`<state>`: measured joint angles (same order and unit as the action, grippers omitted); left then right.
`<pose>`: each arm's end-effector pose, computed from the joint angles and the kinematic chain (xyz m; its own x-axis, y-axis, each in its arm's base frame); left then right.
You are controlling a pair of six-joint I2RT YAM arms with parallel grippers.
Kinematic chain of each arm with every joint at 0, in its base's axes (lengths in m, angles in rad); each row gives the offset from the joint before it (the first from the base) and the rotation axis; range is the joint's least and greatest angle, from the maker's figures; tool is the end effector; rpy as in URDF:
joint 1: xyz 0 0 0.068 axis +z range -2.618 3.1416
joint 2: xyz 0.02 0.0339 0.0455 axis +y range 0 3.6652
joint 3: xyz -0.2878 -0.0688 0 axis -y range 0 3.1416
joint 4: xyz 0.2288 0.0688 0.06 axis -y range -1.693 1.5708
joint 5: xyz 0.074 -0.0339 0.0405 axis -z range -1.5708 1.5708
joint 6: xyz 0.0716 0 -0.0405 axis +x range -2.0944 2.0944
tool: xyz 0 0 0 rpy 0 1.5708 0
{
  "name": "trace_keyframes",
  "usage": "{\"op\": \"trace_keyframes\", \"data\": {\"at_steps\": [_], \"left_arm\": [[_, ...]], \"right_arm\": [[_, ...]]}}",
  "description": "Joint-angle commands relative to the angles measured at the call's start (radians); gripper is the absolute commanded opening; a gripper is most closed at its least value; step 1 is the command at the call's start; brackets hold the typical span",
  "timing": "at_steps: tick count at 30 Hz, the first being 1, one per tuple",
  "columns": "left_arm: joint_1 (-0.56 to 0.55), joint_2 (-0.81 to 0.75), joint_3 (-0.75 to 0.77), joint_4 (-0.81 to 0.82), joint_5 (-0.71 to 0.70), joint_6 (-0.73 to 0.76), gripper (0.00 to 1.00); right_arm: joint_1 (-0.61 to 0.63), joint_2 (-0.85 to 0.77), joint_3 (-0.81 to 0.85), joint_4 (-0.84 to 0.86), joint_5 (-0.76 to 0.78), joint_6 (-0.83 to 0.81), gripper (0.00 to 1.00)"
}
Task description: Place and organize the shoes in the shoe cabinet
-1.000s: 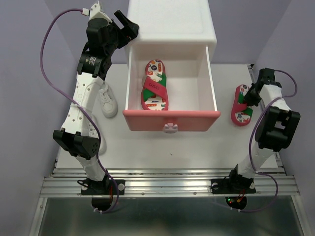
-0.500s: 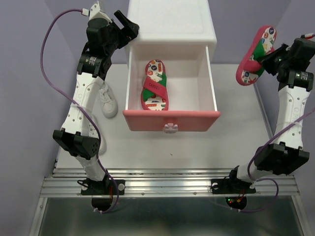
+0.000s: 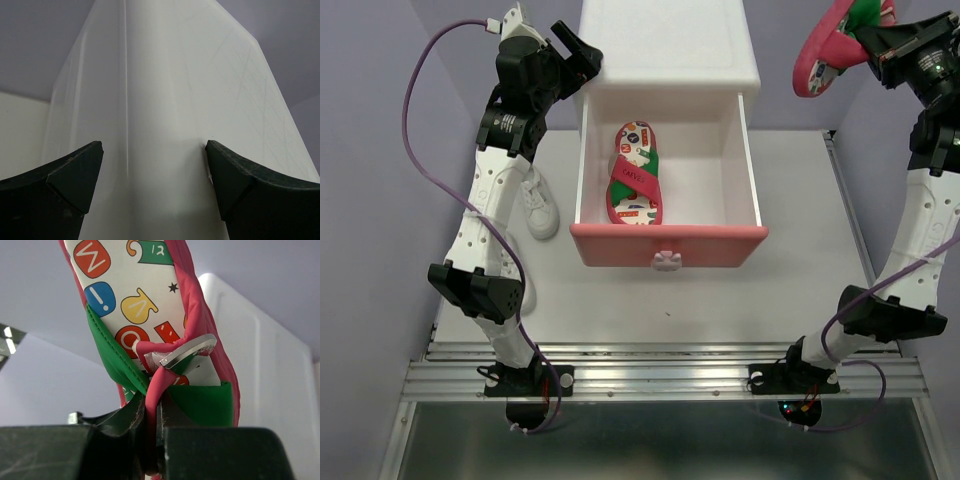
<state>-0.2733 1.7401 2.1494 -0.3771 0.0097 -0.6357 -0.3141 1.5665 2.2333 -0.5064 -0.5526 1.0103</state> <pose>0.3850 -0.1086 0.5480 -0.1409 -0.5771 -0.8044 0.2431 0.7675 -0.5932 0.2919 -0.0553 0.6115 -0.1139 0.7950 -0.5958 -0.2508 0.5572 0.7916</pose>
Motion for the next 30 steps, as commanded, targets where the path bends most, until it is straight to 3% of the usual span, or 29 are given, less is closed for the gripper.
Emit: {"op": "trace_keyframes", "data": {"at_steps": [1, 3, 7, 12, 15, 22, 30], "left_arm": [[0.016, 0.093, -0.049, -0.241, -0.074, 0.073, 0.94], [0.016, 0.096, -0.046, -0.238, -0.076, 0.071, 0.94], [0.016, 0.105, -0.042, -0.237, -0.07, 0.054, 0.94], [0.016, 0.11, -0.033, -0.236, -0.074, 0.05, 0.94], [0.017, 0.114, -0.019, -0.241, -0.079, 0.048, 0.94], [0.016, 0.118, -0.017, -0.241, -0.085, 0.03, 0.94], [0.017, 0.114, -0.016, -0.241, -0.089, 0.018, 0.94]], "right_arm": [[0.052, 0.021, 0.146, 0.238, -0.144, 0.201, 0.01], [0.092, 0.049, 0.202, 0.192, -0.161, 0.171, 0.01], [0.19, 0.017, 0.134, 0.184, -0.164, 0.125, 0.01], [0.386, 0.018, 0.147, 0.112, -0.119, 0.045, 0.01], [0.472, 0.017, 0.149, 0.004, -0.078, -0.031, 0.01], [0.634, -0.045, 0.038, -0.114, -0.043, -0.174, 0.01], [0.702, -0.091, -0.067, -0.253, -0.064, -0.325, 0.01]]}}
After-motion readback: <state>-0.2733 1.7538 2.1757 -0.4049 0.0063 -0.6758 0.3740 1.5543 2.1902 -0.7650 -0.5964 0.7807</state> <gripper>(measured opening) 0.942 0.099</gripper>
